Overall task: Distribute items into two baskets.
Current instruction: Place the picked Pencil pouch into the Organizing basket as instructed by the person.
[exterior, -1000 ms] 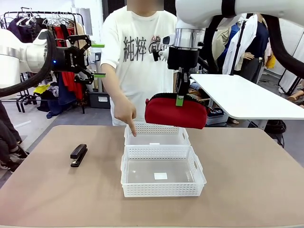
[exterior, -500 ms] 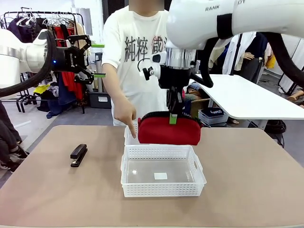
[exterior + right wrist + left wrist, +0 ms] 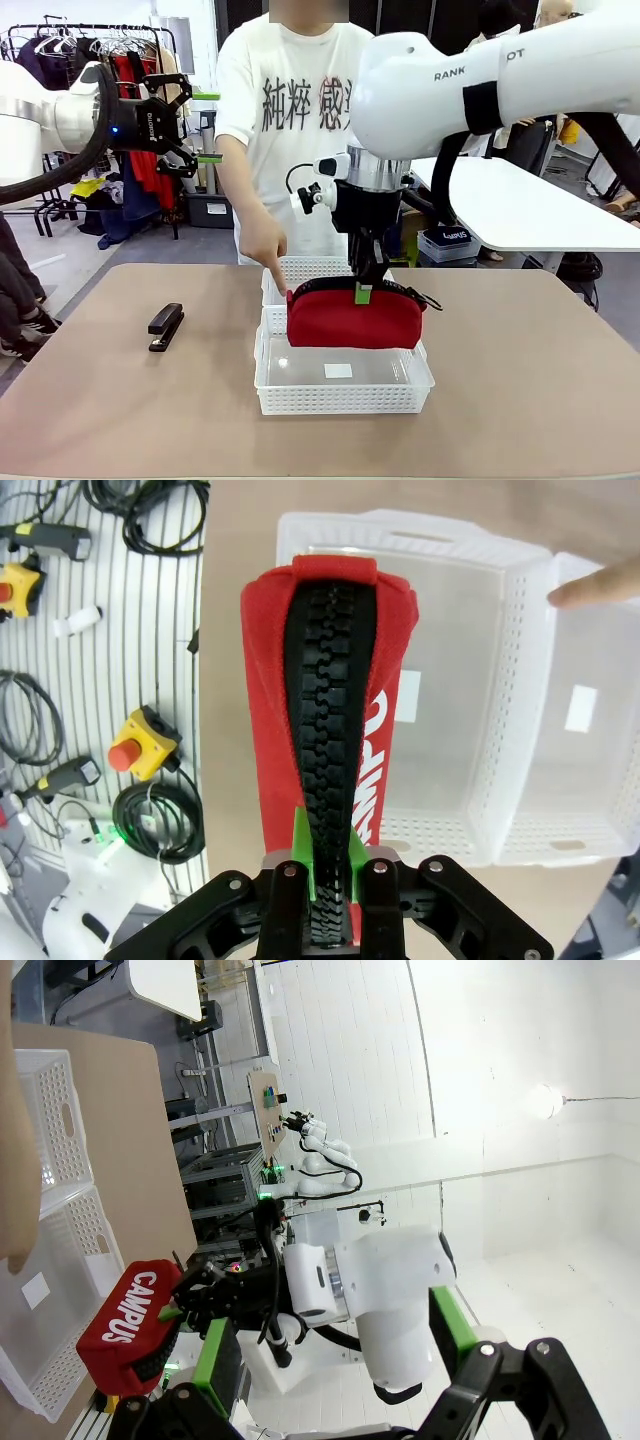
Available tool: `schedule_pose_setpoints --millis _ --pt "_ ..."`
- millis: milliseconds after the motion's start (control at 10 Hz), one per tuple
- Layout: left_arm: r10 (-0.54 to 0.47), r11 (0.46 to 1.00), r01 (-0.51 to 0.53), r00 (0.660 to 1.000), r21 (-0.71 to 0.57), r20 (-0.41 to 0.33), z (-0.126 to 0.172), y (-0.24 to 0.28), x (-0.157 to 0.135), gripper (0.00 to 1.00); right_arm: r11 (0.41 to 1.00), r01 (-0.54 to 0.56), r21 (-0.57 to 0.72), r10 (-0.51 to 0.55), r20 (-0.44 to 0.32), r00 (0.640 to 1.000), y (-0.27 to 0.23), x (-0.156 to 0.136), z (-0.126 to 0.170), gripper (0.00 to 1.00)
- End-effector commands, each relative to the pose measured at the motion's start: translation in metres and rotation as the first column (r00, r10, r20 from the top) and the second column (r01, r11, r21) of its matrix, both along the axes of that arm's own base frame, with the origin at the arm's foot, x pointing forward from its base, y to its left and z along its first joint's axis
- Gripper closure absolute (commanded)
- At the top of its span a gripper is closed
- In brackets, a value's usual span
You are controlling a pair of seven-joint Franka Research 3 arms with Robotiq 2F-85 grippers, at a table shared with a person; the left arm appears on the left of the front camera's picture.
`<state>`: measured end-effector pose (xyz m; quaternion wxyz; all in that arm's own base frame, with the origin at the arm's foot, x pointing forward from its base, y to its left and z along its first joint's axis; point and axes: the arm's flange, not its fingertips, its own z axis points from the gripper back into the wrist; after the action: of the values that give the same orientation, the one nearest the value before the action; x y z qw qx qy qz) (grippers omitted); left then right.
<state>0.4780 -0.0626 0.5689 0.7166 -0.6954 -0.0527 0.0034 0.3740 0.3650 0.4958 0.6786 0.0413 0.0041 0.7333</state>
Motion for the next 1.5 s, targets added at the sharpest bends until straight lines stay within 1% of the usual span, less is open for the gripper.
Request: schedule_pose_setpoints --millis 0,100,600,700,800,900,1000,1200,1400 --pt "0.001 1.0 -0.001 1.0 -0.002 0.004 0.002 0.0 -0.001 0.0 1.0 -0.026 0.004 0.026 0.031 0.999 -0.003 -0.013 -0.009 1.0" --pt "0.001 1.0 -0.001 1.0 -0.002 0.004 0.002 0.0 -0.001 0.0 1.0 -0.001 0.009 0.001 0.016 1.0 -0.001 -0.007 0.0 1.0" --pt "0.001 1.0 -0.001 1.0 -0.002 0.004 0.002 0.0 -0.001 0.0 1.0 -0.008 -0.007 0.008 -0.001 1.0 0.001 -0.006 -0.007 1.0" --pt "0.001 1.0 -0.001 1.0 -0.002 0.004 0.002 0.0 -0.001 0.0 0.999 -0.036 -0.028 0.037 0.049 0.998 0.004 0.008 -0.026 1.0" --pt "0.001 1.0 -0.001 1.0 -0.002 0.004 0.002 0.0 -0.001 0.0 0.999 -0.046 -0.007 0.046 0.056 0.997 0.01 0.01 -0.04 1.0" --pt "0.001 1.0 -0.001 1.0 -0.002 0.004 0.002 0.0 -0.001 0.0 0.998 -0.064 0.02 0.062 0.065 0.996 0.012 0.011 -0.043 1.0" --pt "0.001 1.0 -0.001 1.0 -0.002 0.004 0.002 0.0 -0.001 0.0 0.997 -0.069 0.024 0.067 0.055 0.996 0.015 0.011 -0.047 1.0" --pt "0.001 1.0 -0.001 1.0 -0.002 0.004 0.002 0.0 -0.001 0.0 0.997 -0.07 -0.019 0.071 0.088 0.994 0.021 0.014 -0.061 1.0" --pt "0.001 1.0 -0.001 1.0 -0.002 0.004 0.002 0.0 -0.001 0.0 0.996 -0.075 -0.056 0.079 0.08 0.994 0.025 0.014 -0.074 1.0"
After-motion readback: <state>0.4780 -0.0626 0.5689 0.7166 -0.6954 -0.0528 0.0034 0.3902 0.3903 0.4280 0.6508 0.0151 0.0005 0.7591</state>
